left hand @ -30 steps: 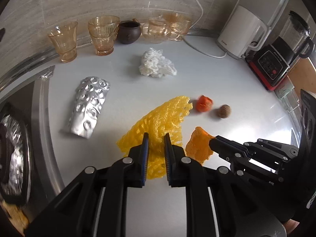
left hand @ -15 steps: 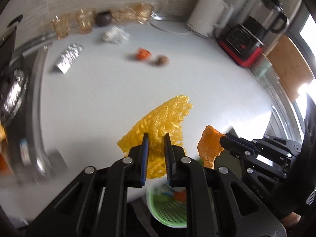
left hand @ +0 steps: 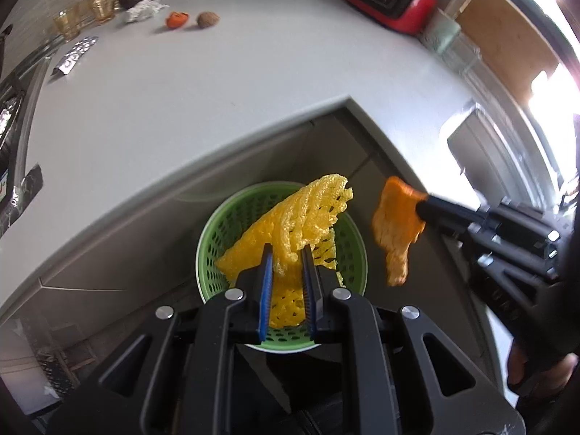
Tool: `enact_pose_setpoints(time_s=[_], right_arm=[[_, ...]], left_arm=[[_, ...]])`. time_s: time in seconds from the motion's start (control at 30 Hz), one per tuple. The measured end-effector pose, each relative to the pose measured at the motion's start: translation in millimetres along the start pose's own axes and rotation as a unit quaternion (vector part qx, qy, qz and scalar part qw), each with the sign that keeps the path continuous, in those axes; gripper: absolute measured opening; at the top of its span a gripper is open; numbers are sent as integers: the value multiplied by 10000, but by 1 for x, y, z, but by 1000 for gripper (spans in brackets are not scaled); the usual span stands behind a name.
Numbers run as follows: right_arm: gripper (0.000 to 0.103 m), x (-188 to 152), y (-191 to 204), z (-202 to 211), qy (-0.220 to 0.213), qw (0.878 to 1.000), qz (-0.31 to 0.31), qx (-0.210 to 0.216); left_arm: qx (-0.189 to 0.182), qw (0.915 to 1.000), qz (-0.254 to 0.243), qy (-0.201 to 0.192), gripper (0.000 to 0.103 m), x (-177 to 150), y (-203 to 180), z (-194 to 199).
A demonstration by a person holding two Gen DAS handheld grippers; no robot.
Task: Collect trash
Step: 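Carry the foam net and orange peel over the green basket, then open both grippers to drop the net and peel into the basket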
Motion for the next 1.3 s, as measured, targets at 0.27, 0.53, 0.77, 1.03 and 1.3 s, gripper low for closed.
enact_pose_setpoints(time_s=[0.27, 0.53, 0.77, 1.03, 1.3], right_arm=[[5, -9, -6, 4, -62, 9999, -76, 34], [5, -15, -13, 3, -45, 9999, -134, -29], [4, -18, -13, 2, -16, 9999, -101, -30], [4, -20, 0, -6, 82, 9999, 95, 60], [83, -15, 17, -16, -4, 9995, 309, 69]], left_arm=[[-7, 9993, -147, 335, 33, -19, -12, -23], [49, 9995, -184, 269, 65, -21, -16, -22], [434, 9990, -33, 64, 90, -17, -3, -10], [764, 9951, 587, -212, 93, -17, 34, 11], [865, 9920, 853, -331, 92, -25, 50, 19]])
Point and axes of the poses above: each gripper's, at about its wrist camera, not at the fingertips, and z roughly against the way its jaws point, y to its left, x to its top, the point moved 10 cm from there along -z, roughly the way its jaws point, and after that the axes turned 7 degrees about -x, right-handed, at the moved point
